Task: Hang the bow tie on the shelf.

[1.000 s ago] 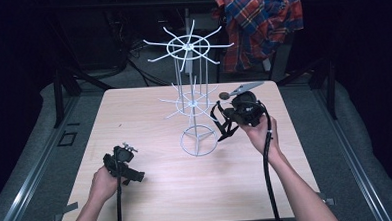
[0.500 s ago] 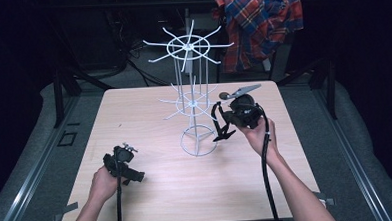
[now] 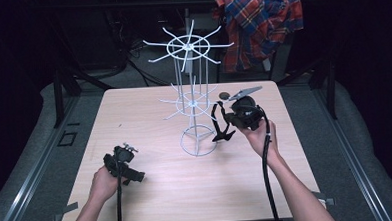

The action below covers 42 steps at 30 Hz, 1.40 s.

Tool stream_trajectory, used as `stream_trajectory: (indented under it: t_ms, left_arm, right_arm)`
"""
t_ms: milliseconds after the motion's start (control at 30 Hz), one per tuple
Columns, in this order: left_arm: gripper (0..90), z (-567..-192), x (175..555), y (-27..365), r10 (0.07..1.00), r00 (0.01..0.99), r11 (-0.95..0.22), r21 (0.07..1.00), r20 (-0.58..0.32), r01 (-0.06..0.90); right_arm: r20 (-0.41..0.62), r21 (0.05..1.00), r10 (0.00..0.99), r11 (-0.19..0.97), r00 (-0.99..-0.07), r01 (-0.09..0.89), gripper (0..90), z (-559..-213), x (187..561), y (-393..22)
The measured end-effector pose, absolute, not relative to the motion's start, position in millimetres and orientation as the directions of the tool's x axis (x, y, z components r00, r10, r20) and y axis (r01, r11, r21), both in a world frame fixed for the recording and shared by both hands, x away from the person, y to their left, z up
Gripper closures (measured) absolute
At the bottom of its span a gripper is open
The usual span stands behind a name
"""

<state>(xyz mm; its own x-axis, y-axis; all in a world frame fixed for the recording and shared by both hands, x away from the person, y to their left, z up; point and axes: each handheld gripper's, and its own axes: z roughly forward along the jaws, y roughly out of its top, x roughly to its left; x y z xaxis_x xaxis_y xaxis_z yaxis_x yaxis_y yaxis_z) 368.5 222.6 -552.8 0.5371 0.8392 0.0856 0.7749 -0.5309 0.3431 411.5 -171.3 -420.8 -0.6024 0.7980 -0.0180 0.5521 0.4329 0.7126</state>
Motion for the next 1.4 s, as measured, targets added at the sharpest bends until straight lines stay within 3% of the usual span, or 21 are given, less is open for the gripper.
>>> stream_trajectory:
  t_ms: [533, 1100, 1400]
  left_arm:
    - [0.1, -553, 368, 223, 0.838, 0.539, -0.532, 0.342, 0.082, 0.775]
    - [0.1, -553, 368, 222, 0.84, 0.537, -0.527, 0.348, 0.077, 0.775]
    - [0.0, -552, 369, 222, 0.84, 0.536, -0.529, 0.346, 0.081, 0.775]
  right_arm:
    - [-0.003, 0.716, 0.796, 0.424, -0.605, 0.555, 78.0, -420, 407, -177]
    - [0.013, 0.719, 0.776, 0.431, -0.631, 0.545, 52.1, -404, 382, -198]
    - [-0.002, 0.701, 0.769, 0.458, -0.64, 0.547, 43.9, -409, 369, -218]
